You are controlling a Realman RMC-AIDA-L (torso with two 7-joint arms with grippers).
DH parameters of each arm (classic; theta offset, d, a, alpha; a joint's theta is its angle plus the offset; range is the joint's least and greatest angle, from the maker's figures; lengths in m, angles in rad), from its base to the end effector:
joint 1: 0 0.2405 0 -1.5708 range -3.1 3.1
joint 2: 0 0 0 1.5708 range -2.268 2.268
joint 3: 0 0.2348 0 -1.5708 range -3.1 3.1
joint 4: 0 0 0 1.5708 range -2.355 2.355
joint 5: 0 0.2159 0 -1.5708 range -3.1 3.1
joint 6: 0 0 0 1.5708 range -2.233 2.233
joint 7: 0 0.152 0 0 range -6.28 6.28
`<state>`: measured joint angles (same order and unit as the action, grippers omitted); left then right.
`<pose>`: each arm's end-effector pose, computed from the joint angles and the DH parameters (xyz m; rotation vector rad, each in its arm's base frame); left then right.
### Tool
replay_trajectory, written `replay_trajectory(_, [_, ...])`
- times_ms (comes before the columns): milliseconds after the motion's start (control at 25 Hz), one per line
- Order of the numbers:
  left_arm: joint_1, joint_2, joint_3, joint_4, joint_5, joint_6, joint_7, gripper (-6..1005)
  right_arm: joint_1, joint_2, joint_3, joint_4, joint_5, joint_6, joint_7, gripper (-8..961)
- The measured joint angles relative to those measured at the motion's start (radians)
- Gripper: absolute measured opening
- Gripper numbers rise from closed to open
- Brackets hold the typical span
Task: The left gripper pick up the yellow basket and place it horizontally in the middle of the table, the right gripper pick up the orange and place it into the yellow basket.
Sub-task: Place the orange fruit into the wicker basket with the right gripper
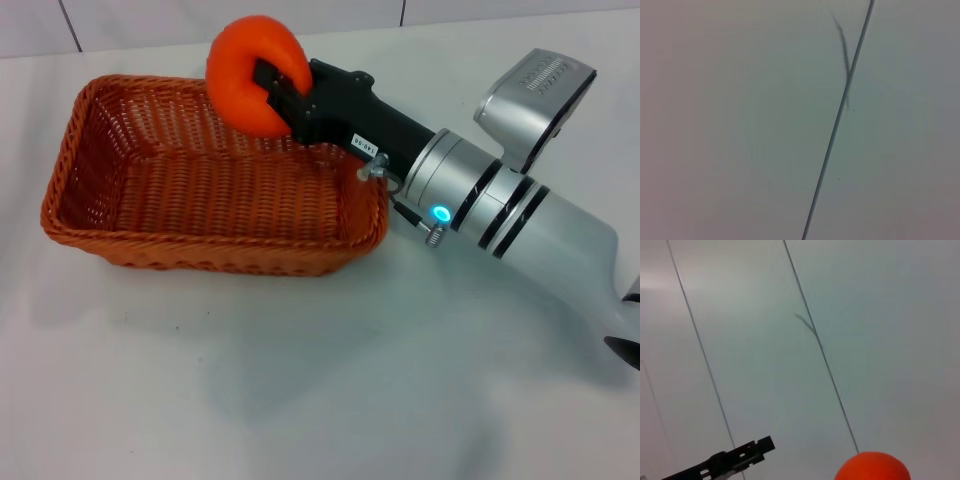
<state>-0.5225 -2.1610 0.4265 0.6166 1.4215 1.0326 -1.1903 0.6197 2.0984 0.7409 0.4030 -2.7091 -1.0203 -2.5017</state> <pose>-0.2924 0.3926 0.0788 -1.6764 -0.7902 -0.9467 0.1600 0.3491 -0.1025 -0.6478 -2.0295 -0.6917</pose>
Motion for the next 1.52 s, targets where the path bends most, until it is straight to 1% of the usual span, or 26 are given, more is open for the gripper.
replay_trajectory(440, [-0.001,-0.001,0.002,0.0,0.0,0.0,0.0,875,0.001,0.0,0.009,-0.007,0.008,0.015,0.0,180])
replay_trajectory(640, [-0.001,0.0,0.004,0.0,0.0,0.0,0.0,874,0.002,0.0,0.014,-0.008,0.009,0.014,-0.001,241])
replay_trajectory(1080, [-0.001,0.0,0.005,0.006,0.001,0.0,0.0,875,0.002,0.0,0.019,-0.007,0.009,0.013,0.025,506])
replay_trajectory(1200, [-0.001,0.0,0.006,0.007,0.001,0.0,0.0,875,0.002,0.0,0.019,-0.007,0.009,0.015,0.026,753])
replay_trajectory(1400, [-0.001,0.001,0.006,0.008,0.001,0.0,0.0,875,0.006,0.0,0.018,-0.007,0.009,0.016,0.027,931])
replay_trajectory(1520, [-0.001,0.001,0.003,0.008,0.001,0.0,0.004,876,0.009,0.0,0.022,-0.007,0.009,0.016,0.018,933])
